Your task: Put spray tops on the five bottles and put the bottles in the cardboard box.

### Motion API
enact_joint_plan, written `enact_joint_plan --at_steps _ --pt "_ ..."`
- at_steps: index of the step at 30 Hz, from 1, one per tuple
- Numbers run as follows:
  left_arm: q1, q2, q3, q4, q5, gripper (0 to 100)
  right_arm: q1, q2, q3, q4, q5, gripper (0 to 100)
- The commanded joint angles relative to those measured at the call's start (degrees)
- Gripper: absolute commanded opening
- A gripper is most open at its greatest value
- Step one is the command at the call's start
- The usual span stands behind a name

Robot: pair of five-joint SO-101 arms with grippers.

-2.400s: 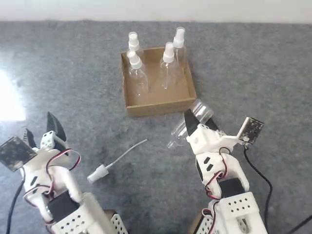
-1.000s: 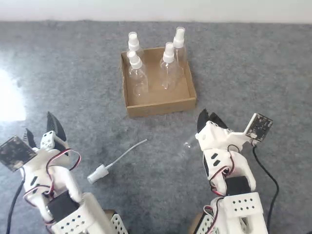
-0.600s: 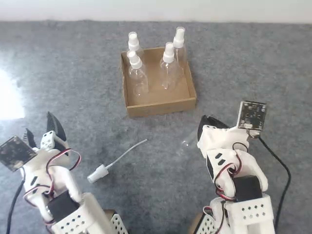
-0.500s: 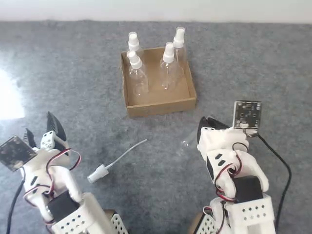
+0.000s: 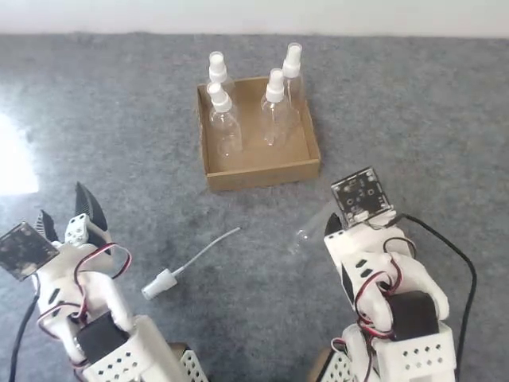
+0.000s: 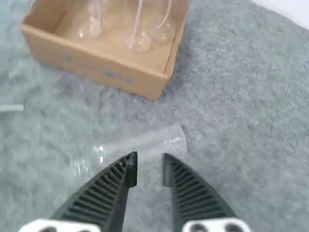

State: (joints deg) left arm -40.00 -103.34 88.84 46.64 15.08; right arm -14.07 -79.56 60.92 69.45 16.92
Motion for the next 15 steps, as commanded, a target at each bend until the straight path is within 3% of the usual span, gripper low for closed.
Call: enact_joint_plan --at_steps 1,8,15 --pt "0.0 -1.32 -0.4 -1.85 0.44 24 -0.57 -0.84 -6.33 5.14 5.98 12.0" --pt "0.0 -1.32 -0.4 -1.85 0.35 24 -0.57 0.22 -10.9 11.12 14.33 12.3" --pt "0.0 -1.32 -0.4 -1.85 0.35 24 -0.57 11.65 -15.3 13.05 20.22 12.3"
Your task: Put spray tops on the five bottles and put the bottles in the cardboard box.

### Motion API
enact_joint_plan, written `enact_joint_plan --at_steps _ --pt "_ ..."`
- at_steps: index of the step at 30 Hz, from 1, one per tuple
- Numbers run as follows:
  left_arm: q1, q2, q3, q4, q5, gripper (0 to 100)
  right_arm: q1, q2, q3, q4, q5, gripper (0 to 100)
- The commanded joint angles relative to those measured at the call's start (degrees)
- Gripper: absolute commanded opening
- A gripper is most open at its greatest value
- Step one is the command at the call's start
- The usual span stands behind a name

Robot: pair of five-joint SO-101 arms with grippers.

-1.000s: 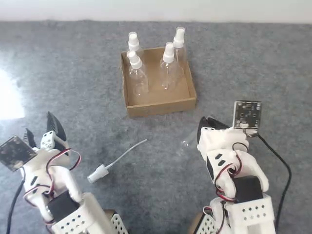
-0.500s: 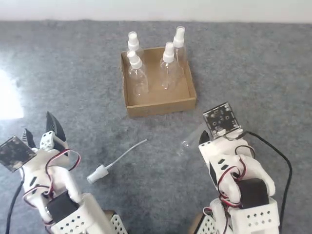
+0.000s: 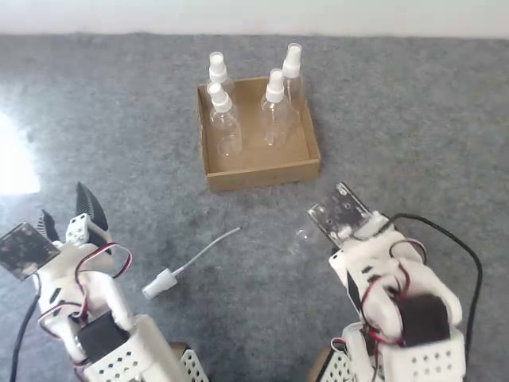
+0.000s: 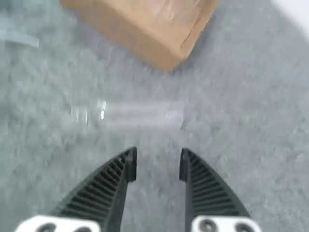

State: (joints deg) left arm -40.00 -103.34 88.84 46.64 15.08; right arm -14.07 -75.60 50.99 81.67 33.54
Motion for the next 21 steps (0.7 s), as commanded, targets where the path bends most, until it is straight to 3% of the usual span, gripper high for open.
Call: enact_joint_plan --at_steps 1,7,14,21 --pt "0.0 -1.32 -0.4 -1.85 0.35 24 -0.57 9.63 -6.07 0.84 4.57 12.3" --pt "0.0 -1.32 -0.4 -1.85 0.35 24 -3.74 19.47 -8.44 0.57 12.22 13.2" --pt "0.0 -1.32 -0.4 -1.85 0.35 24 -10.33 24.4 -8.44 0.66 13.89 31.9" --pt "0.0 -1.32 -0.4 -1.85 0.35 24 -14.37 27.3 -8.18 0.4 21.36 32.5"
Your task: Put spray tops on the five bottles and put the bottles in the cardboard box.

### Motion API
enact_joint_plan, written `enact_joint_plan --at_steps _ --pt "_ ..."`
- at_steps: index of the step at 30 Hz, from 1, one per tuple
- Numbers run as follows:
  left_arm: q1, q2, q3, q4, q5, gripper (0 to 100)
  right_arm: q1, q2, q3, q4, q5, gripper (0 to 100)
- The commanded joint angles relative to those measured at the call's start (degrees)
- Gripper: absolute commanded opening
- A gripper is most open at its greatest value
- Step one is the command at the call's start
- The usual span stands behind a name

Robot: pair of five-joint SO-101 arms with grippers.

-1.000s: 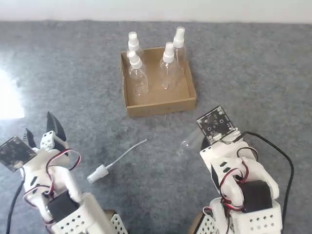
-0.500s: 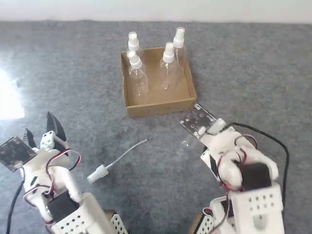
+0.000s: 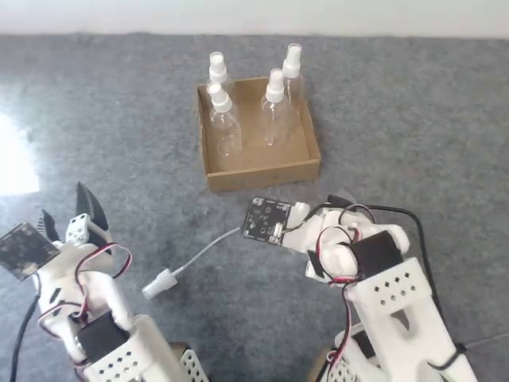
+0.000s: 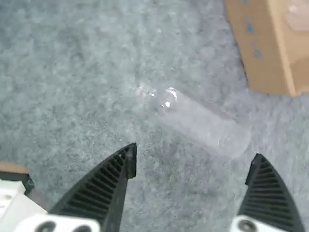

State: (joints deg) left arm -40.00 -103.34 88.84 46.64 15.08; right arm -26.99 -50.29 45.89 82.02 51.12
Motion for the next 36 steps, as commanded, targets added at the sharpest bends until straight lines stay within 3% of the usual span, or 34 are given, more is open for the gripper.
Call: enact_joint_plan --at_steps 1,8,32,36 --pt "0.0 -1.32 -0.4 -1.85 0.35 24 -1.45 2.59 -3.16 -0.04 4.66 32.5" --pt "0.0 -1.32 -0.4 -1.85 0.35 24 -1.45 8.75 -3.34 -0.66 10.46 32.5" --pt "0.0 -1.32 -0.57 -1.85 0.35 24 -0.92 30.55 -5.01 -16.92 17.67 32.5" --pt "0.0 -1.32 -0.57 -1.85 0.35 24 1.71 34.24 -5.01 -21.05 18.29 32.5"
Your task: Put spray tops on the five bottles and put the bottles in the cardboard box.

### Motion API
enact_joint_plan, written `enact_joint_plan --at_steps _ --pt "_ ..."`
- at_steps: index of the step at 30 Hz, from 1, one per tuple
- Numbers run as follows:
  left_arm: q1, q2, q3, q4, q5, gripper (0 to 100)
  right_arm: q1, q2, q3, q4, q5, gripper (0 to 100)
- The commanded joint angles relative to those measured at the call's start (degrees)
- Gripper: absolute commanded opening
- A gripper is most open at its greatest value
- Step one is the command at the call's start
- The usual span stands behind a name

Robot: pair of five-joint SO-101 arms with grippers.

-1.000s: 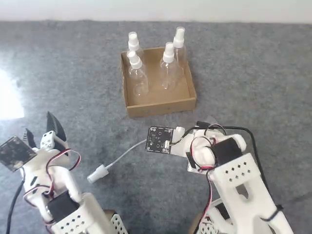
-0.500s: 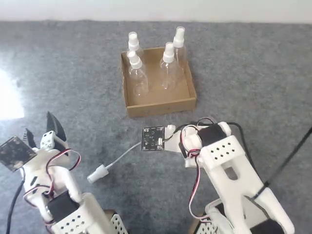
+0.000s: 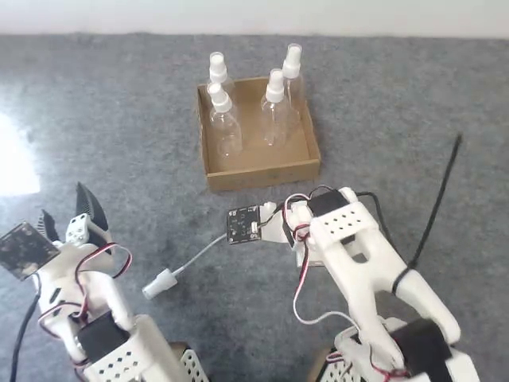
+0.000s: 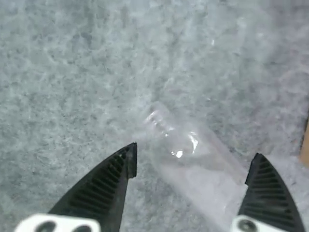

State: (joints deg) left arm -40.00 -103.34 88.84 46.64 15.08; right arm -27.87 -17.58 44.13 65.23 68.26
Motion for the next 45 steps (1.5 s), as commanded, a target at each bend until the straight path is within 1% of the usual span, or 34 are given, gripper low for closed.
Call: enact_joint_plan --at_steps 1,5,11,17,19,22,24,31,36,38,40,45 --pt "0.0 -1.32 -0.57 -1.85 0.35 24 3.3 2.51 -3.25 -5.41 1.14 32.5" --pt "0.0 -1.32 -0.57 -1.85 0.35 24 4.18 5.85 -3.25 -7.43 1.14 31.4" --pt "0.0 -1.32 -0.57 -1.85 0.35 24 4.18 8.66 -3.25 -7.52 1.85 20.3" --pt "0.0 -1.32 -0.57 -1.85 0.35 24 4.18 9.19 -3.25 -7.16 1.93 19.1" --pt "0.0 -1.32 -0.57 -1.85 0.35 24 4.09 9.1 -3.25 -7.34 -1.32 19.1" --pt "0.0 -1.32 -0.57 -1.85 0.35 24 3.82 8.75 -3.25 -7.43 -9.85 19.1" --pt "0.0 -1.32 -0.57 -1.85 0.35 24 3.56 8.75 -3.25 -7.43 -14.15 19.1" --pt "0.0 -1.32 -0.57 -1.85 0.35 24 3.56 8.75 -3.25 -7.43 -21.89 19.1" --pt "0.0 -1.32 -0.57 -1.85 0.35 24 3.21 8.66 -3.25 -7.43 -28.92 19.1" --pt "0.0 -1.32 -0.57 -1.85 0.35 24 2.86 8.66 -3.25 -7.25 -30.24 19.3" --pt "0.0 -1.32 -0.57 -1.85 0.35 24 2.33 8.66 -3.96 -6.29 -29.54 19.5" --pt "0.0 -1.32 -0.57 -1.85 0.35 24 1.71 9.1 -8.62 1.54 -26.11 19.5"
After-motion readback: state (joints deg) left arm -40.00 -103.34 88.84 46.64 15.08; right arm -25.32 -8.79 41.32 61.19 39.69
